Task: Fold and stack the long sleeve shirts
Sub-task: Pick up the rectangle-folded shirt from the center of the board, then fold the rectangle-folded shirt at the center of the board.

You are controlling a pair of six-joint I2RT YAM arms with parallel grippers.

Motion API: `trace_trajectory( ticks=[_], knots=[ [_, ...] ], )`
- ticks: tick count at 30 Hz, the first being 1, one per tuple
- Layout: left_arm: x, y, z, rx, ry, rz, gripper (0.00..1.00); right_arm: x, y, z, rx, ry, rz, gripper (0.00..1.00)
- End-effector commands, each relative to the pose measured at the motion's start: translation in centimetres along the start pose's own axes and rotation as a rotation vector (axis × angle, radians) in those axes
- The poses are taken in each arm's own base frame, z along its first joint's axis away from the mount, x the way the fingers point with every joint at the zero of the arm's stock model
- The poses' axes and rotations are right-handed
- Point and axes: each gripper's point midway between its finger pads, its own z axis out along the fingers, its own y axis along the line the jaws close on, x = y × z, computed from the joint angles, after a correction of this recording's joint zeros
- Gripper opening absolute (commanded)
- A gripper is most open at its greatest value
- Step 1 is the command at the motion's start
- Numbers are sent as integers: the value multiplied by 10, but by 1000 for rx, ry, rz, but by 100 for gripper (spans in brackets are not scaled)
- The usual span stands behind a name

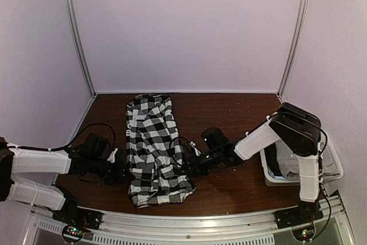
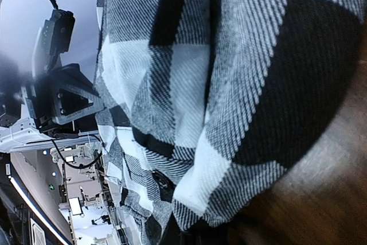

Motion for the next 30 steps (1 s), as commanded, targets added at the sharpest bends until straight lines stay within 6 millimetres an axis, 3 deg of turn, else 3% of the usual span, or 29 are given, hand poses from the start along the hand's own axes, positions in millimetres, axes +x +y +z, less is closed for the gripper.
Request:
trace_trajectory(
  ticks=[1, 7, 15, 21, 25, 30],
  knots=[
    [-7, -22, -7, 45, -6, 18, 0, -14, 22, -10, -12, -40, -50, 0],
    [-12, -39, -14, 94, -14, 2, 0, -20, 42, -20, -8, -58, -86, 0],
    [-34, -56, -33, 167, -82, -84, 0, -45, 72, -37, -34, -123, -114, 0],
    [-67, -62, -47, 286, -173, -174, 0, -86, 84, -38, -74, -187, -108, 0],
    [-100, -64, -46, 306, -212, -173, 0, -124, 70, -31, -69, -238, -74, 0],
    [-144, -49, -33, 254, -275, -212, 0, -168, 51, -18, -51, -280, -48, 0]
  ],
)
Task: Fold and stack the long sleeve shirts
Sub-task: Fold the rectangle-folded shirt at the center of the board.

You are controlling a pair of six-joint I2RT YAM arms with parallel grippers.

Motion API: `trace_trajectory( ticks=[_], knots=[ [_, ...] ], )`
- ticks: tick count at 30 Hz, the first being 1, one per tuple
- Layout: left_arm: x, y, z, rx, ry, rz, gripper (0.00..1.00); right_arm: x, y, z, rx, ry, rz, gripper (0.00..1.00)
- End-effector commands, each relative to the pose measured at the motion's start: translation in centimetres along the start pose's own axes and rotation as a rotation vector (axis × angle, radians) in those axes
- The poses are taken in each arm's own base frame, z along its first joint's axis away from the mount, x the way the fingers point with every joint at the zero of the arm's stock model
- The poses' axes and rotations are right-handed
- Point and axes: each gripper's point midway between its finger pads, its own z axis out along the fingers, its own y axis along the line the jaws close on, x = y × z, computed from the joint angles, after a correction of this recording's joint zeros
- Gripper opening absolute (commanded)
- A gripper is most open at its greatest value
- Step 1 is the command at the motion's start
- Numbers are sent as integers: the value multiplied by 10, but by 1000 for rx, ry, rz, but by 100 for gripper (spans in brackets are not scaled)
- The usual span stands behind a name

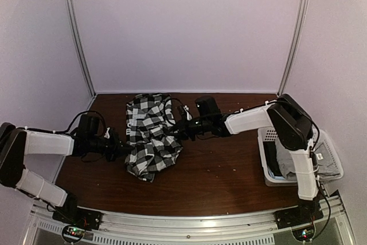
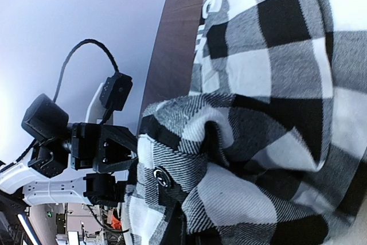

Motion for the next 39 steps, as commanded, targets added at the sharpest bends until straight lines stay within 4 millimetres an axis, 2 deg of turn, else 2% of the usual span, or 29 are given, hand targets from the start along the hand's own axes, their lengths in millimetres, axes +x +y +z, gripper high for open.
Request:
trace_trajectory(
  ticks=[1, 6, 10, 14, 17, 22, 30, 39],
  knots=[
    [-46, -21, 9, 66, -106, 40, 0, -33, -27, 15, 43, -57, 26, 0],
    [-71, -9, 27, 51, -153, 16, 0, -47, -44, 20, 81, -75, 31, 0],
    [-79, -15, 29, 63, -181, 64, 1, -50, -46, 13, 109, -79, 9, 19],
    [-83, -25, 19, 56, -218, 113, 33, -48, -36, 4, 123, -72, -38, 34],
    [-81, -33, 7, 43, -242, 161, 48, -39, -31, -6, 142, -59, -72, 42],
    [-59, -19, -1, -12, -191, 205, 62, -17, -35, -19, 199, -29, -115, 51],
    [-17, 13, 5, -74, -61, 263, 71, 10, -45, -26, 339, 2, -283, 66],
    [16, 19, 8, -60, 4, 338, 76, 43, -61, -18, 444, 43, -417, 70]
  ],
)
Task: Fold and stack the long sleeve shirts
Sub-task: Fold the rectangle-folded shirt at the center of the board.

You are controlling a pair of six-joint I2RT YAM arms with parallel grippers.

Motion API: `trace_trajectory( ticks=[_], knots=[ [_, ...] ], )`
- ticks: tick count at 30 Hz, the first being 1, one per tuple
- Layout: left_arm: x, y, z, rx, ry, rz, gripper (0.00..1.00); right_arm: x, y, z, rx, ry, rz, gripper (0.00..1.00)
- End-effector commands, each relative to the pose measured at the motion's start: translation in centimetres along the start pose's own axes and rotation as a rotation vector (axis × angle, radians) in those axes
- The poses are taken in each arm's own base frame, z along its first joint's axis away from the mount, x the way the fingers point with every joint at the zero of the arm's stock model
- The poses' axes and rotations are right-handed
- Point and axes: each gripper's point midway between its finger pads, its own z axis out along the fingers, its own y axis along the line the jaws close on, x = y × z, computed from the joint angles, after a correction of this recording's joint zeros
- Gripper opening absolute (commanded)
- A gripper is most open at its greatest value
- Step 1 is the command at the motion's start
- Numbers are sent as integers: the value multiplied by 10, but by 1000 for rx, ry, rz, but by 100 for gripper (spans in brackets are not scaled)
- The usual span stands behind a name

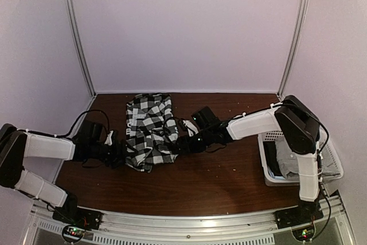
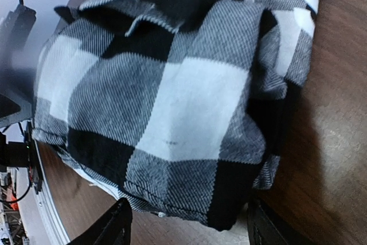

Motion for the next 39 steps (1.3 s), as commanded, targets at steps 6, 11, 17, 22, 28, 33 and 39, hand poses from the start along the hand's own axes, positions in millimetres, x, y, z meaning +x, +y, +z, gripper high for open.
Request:
trace_trajectory(
  ticks=[6, 11, 17, 22, 28, 33, 39],
  knots=[
    [27, -9, 8, 34, 53, 57, 70, 6, 4, 4, 95, -52, -132, 68],
    [31, -12, 14, 38, 67, 42, 52, 3, 2, 11, 128, -69, -133, 58],
    [20, -31, 9, 71, 49, 56, 20, -18, 19, -8, 136, -136, -146, 31],
    [6, -55, 3, 115, 20, 67, 5, -45, 40, -24, 118, -190, -165, 6],
    [-26, -84, -4, 165, -59, 64, 2, -78, 51, -29, 124, -245, -191, 0],
    [-64, -82, -1, 179, -138, -8, 2, -113, 48, -18, 120, -280, -186, 0],
    [-125, -75, 13, 213, -219, -46, 15, -159, 37, -9, 114, -307, -168, 38]
  ],
)
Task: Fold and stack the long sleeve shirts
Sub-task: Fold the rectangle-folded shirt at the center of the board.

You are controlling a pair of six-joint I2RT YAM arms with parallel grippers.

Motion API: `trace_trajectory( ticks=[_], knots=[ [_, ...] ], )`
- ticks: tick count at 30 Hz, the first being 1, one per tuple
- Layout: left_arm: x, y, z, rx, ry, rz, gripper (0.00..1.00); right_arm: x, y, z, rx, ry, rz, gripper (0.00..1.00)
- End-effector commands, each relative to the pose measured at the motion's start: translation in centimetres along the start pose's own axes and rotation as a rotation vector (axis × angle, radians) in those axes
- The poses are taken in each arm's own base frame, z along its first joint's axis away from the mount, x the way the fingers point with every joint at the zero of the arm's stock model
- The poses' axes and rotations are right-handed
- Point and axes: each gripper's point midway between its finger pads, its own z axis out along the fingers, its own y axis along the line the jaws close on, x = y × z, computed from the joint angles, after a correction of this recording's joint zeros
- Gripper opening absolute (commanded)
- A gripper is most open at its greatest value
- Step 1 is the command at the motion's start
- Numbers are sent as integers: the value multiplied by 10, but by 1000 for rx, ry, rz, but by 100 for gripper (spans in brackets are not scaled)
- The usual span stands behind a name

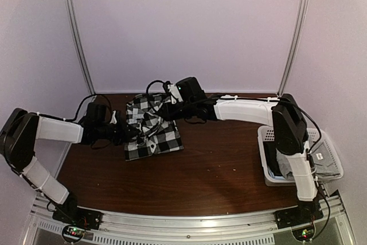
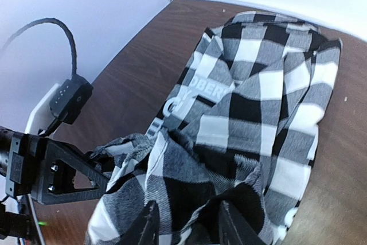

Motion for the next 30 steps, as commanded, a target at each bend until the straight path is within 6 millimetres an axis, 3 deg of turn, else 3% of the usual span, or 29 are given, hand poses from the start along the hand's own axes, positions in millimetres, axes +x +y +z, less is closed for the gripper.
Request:
trace_trajectory(
  ticks=[1, 8, 13, 19, 25, 30],
  knots=[
    [-55, -21, 13, 87, -94, 24, 17, -7, -27, 16, 40, 36, 20, 42],
    [-86, -25, 30, 106, -105, 36, 37, -27, -34, -2, 80, 13, 4, 61],
    [-105, -23, 28, 97, -142, 26, 41, -38, -41, -22, 111, -19, 5, 71],
    [-126, -28, 26, 74, -171, 43, 49, -53, -39, -43, 134, -68, -1, 72],
    [-131, -29, 18, 37, -193, 64, 56, -60, -35, -56, 129, -89, -9, 73],
    [-129, -29, 12, 21, -196, 74, 60, -54, -24, -64, 74, -81, 0, 62]
  ],
)
